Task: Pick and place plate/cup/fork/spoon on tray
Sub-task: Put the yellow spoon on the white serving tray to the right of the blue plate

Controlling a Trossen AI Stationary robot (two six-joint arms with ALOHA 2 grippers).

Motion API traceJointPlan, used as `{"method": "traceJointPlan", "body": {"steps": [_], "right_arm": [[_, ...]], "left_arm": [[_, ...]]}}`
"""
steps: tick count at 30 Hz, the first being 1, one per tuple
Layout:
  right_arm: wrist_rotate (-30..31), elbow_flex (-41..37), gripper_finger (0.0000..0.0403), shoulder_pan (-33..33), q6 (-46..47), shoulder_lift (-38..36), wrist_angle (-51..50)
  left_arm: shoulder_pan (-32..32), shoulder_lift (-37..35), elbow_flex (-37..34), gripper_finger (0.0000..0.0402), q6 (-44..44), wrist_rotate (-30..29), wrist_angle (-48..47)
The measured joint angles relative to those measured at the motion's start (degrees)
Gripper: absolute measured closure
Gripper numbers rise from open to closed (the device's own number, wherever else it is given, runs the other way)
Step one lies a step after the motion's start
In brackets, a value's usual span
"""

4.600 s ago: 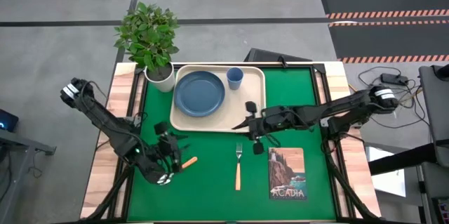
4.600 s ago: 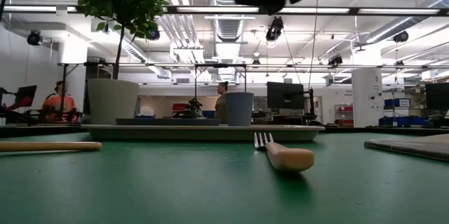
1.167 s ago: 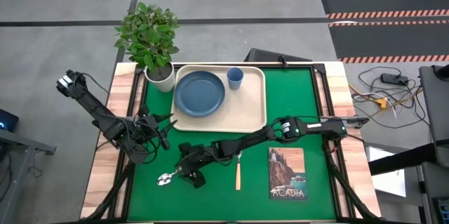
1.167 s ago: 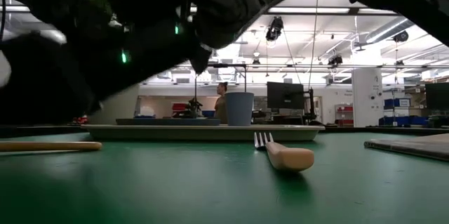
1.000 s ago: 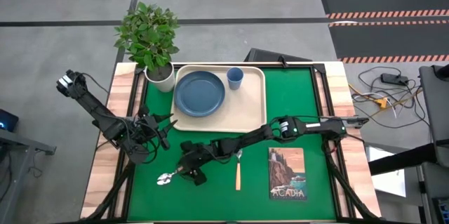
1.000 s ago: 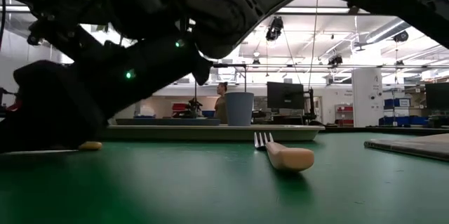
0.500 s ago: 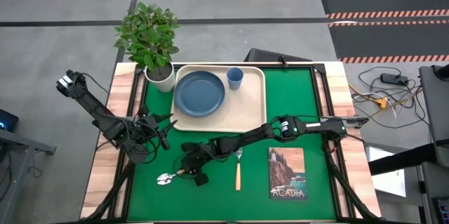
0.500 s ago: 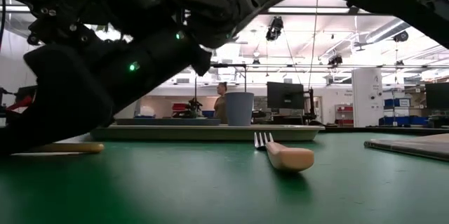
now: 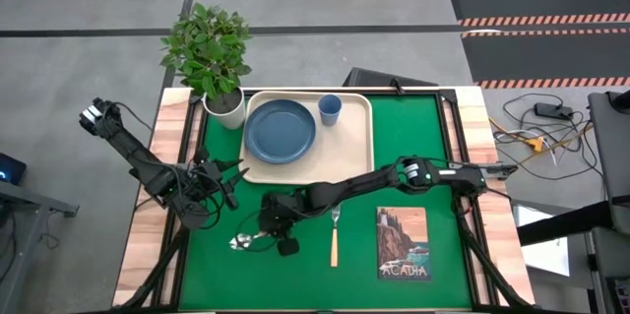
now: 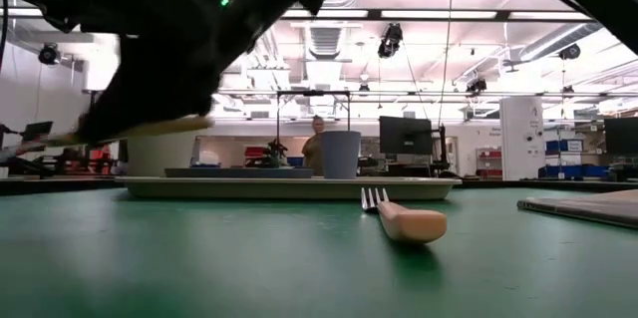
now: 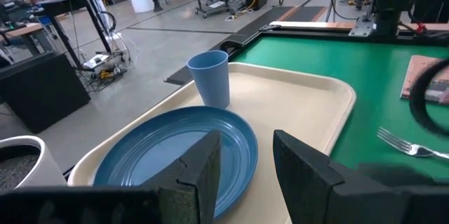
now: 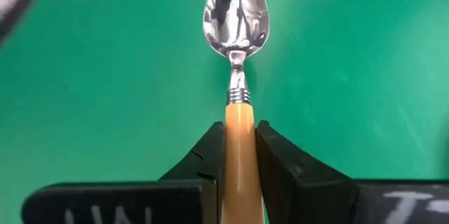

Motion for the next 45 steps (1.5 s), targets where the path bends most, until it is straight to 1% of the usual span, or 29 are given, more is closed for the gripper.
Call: {"method": "traceJointPlan", "body": {"steps": [5,8,13,17,21,27,31,35,38,45], "right_arm": [[5.28,-0.48,0.0356,-0.02,4.16,-4.11,-10.33],[7.71,-1.89,0.0355,-0.01,6.20,-6.71,-14.14],[12.45,-7.24,0.0355,0.35,8.87,-12.54,-16.05],[17.76,-14.35,0.0354,0.37,11.47,-18.90,-15.38],[24.48,-24.70,0.0354,0.32,14.86,-25.66,-10.00],[31.39,-40.76,0.0353,-0.49,19.77,-35.31,6.22],[36.48,-48.80,0.0353,-1.96,23.45,-39.01,14.80],[37.55,-54.50,0.0353,-4.27,27.02,-40.96,20.95],[38.25,-57.73,0.0353,-6.42,28.78,-41.06,23.60],[38.33,-61.58,0.0353,-11.28,33.63,-41.13,25.58]], "left_arm": [[0.00,-0.40,0.00,0.0288,0.03,-0.20,0.00],[0.00,-0.50,0.00,0.0288,0.03,-0.26,0.00],[0.00,-0.50,0.00,0.0288,0.01,-0.35,0.00],[0.00,-0.50,0.00,0.0288,0.00,-0.37,0.04],[-0.01,-0.48,0.00,0.0288,-0.02,-0.50,0.04],[0.00,-0.46,0.00,0.0288,-0.04,-0.65,0.27],[-0.02,-0.48,0.00,0.0288,-0.04,-0.80,0.37],[0.00,-0.50,0.00,0.0288,-0.04,-1.14,0.42],[0.00,-0.50,0.00,0.0288,-0.04,-1.15,0.41],[-0.01,-0.50,0.00,0.0288,0.10,-1.14,0.28]]}}
